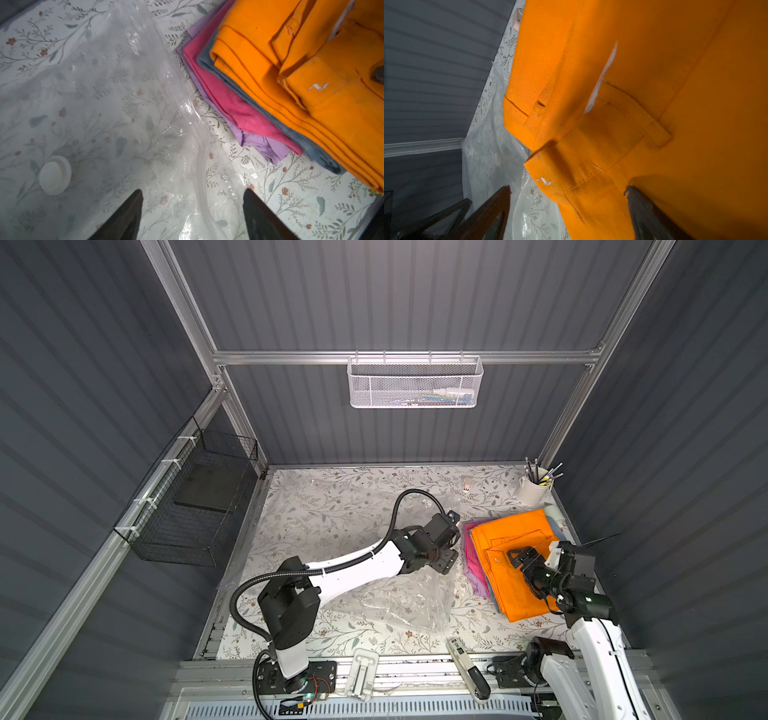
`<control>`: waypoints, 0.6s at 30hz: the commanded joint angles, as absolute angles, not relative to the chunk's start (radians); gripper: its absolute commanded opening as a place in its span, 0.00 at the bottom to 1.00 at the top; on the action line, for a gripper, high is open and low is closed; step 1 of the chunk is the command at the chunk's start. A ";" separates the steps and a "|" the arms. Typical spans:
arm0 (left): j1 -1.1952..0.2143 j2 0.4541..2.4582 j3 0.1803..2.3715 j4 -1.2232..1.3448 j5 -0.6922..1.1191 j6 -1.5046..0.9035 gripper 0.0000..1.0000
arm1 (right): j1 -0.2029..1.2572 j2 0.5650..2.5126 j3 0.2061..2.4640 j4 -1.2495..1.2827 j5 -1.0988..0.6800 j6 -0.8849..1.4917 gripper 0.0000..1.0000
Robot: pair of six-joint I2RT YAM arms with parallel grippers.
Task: Take the trousers out of the vacuum bag
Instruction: Adjust the vacuum bag at the center of the board.
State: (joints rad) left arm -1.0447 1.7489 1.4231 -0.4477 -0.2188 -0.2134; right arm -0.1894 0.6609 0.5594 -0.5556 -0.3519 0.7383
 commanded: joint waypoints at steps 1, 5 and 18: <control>-1.045 1.649 1.381 -0.390 -0.279 -0.197 0.79 | -0.191 0.647 0.663 -0.546 -0.411 0.679 0.84; -1.044 1.598 1.357 -0.370 -0.313 -0.193 0.80 | -0.167 0.677 0.771 -0.566 -0.452 0.648 0.80; -1.043 1.530 1.202 -0.357 -0.152 -0.294 0.53 | 0.268 0.986 0.933 -0.395 -0.347 0.685 0.75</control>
